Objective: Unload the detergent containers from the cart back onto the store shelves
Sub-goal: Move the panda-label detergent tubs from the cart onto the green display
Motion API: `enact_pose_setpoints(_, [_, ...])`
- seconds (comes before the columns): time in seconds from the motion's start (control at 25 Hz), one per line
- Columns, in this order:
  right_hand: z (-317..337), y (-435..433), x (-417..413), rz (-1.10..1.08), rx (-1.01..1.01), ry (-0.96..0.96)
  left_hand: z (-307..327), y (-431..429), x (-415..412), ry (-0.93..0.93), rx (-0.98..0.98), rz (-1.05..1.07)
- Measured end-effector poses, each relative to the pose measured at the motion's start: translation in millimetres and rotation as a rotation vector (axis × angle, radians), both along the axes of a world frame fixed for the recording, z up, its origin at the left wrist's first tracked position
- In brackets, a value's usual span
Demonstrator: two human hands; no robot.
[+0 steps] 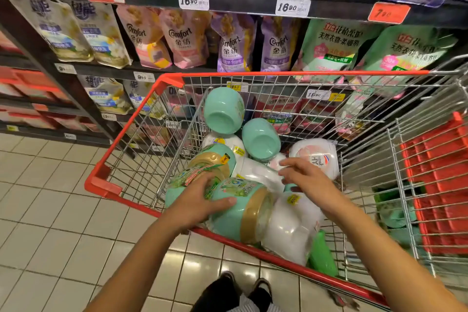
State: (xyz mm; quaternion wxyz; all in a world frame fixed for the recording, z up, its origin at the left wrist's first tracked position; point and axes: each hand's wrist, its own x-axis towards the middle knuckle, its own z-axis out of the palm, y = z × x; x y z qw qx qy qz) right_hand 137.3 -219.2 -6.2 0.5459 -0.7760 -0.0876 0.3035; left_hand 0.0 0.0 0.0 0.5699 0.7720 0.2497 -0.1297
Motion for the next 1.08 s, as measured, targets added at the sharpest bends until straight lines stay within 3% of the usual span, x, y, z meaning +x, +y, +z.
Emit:
enact_pose_setpoints(0.16, [-43.5, 27.4, 5.4, 0.15, -0.313, 0.247, -23.8, -9.8, -0.8, 0.091, 0.197, -0.188])
enact_pose_setpoints(0.28, [-69.3, 27.7, -3.3, 0.071, -0.194, 0.493, -35.1, -13.3, -0.1, 0.097, 0.237, -0.2])
enact_pose_setpoints(0.4, [-71.1, 26.5, -6.0, 0.011, -0.148, 0.584, -34.3, -14.0, 1.1, 0.102, 0.239, -0.176])
enact_pose_setpoints(0.52, [-62.3, 26.4, -11.3, 0.008, -0.092, 0.563, -30.1, -19.3, -3.8, 0.032, 0.263, -0.085])
enact_pose_setpoints(0.72, [-20.9, 34.3, -23.9, -0.171, 0.345, 0.491, -24.0, -22.1, -3.7, -0.204, 0.113, 0.246])
enact_pose_setpoints(0.92, [7.3, 40.9, -54.8, -0.09, 0.269, 0.494, -19.5, -60.0, 4.1, -0.266, 0.184, 0.463])
enact_pose_setpoints(1.08, [8.4, 31.1, -49.1, -0.287, 0.343, 0.321, -23.4, -74.2, 0.9, -0.453, -0.019, 0.352])
